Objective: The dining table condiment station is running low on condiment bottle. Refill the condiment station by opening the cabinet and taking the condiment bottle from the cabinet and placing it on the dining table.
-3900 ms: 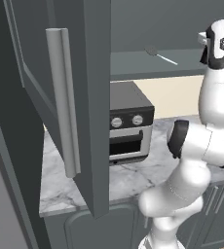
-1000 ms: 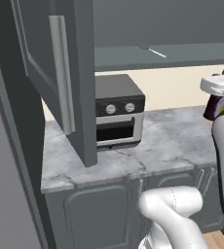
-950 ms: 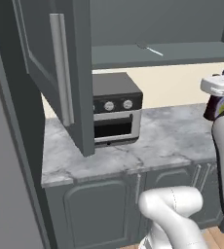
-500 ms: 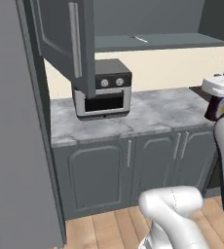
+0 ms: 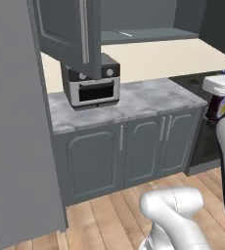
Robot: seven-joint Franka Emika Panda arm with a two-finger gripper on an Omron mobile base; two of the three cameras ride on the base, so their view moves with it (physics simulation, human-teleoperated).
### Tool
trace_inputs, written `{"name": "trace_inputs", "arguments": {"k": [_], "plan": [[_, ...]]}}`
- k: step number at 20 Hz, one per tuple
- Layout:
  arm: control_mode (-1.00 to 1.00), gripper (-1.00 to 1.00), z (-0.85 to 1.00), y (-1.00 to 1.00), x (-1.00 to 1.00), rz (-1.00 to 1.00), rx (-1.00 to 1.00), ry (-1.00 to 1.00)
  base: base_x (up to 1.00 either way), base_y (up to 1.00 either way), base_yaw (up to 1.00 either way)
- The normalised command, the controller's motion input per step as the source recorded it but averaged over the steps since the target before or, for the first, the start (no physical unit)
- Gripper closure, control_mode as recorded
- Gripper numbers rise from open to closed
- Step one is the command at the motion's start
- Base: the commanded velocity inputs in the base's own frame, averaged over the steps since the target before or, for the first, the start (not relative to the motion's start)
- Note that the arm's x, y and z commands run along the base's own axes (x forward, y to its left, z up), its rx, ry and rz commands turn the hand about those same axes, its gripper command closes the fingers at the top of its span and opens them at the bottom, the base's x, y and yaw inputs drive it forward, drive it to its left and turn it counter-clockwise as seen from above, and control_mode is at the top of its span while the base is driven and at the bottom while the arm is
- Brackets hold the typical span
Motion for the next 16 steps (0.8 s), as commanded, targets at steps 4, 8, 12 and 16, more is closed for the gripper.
{"name": "trace_inputs", "arguments": {"k": [4,8,12,16], "plan": [[1.00,1.00,0.00,0.00,0.00,0.00,0.00,0.00,0.00,0.41,-0.56],[1.00,1.00,0.00,0.00,0.00,0.00,0.00,0.00,0.00,0.47,-0.65],[1.00,1.00,0.00,0.00,0.00,0.00,0.00,0.00,0.00,0.53,-0.68],[1.00,1.00,0.00,0.00,0.00,0.00,0.00,0.00,0.00,0.61,-0.69]]}}
